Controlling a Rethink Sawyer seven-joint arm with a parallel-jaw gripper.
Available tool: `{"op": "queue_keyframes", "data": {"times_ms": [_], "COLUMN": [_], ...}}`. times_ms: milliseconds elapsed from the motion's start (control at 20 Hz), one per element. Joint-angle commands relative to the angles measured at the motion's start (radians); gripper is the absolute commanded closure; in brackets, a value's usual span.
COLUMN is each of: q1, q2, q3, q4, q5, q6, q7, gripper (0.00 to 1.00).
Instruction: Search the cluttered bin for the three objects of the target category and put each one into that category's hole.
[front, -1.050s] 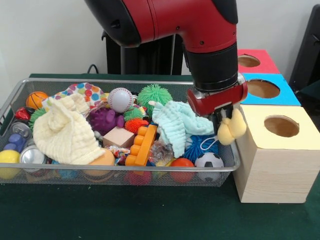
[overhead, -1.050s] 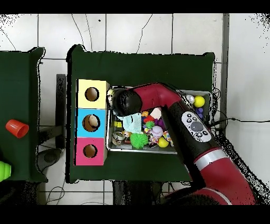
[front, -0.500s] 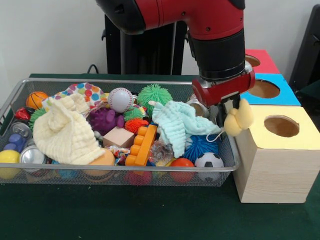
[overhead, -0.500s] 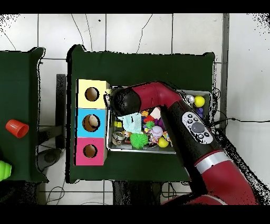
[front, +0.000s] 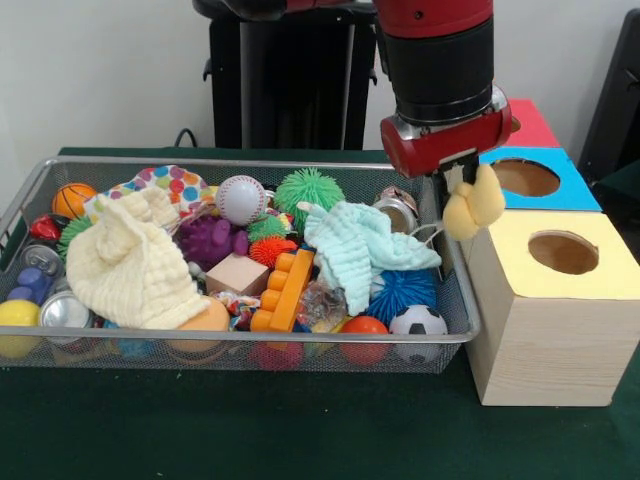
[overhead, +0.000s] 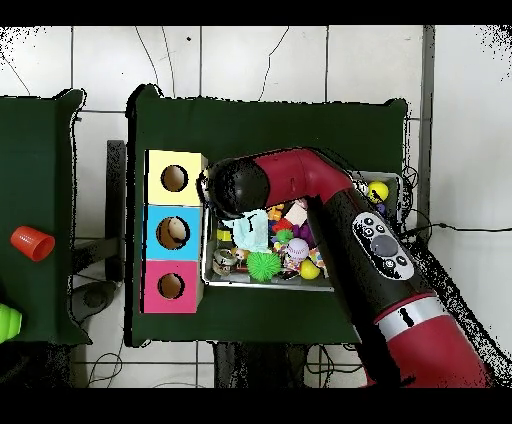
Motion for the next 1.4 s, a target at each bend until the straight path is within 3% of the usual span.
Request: {"op": "queue_keyframes", "data": {"times_ms": [50, 400, 750, 1150, 1400], "q1": [-0.008, 0.015, 0.078, 0.09, 0.09], "q2": [-0.043, -0.083, -0.071, -0.139, -0.161], "q3": [0.009, -0.007, -0.035, -0.066, -0.073], "q4": [0.035, 0.087, 0.042, 0.191, 0.244], "q5": [0.046, 0.069, 0.084, 0.118, 0.125], "q6": [0.16, 0.15, 0.186, 0.081, 0.052], "q7": [-0.101, -0.04, 0.009, 0.105, 0.104], "gripper": [1.0, 1.0, 1.0, 1.0, 1.0]}}
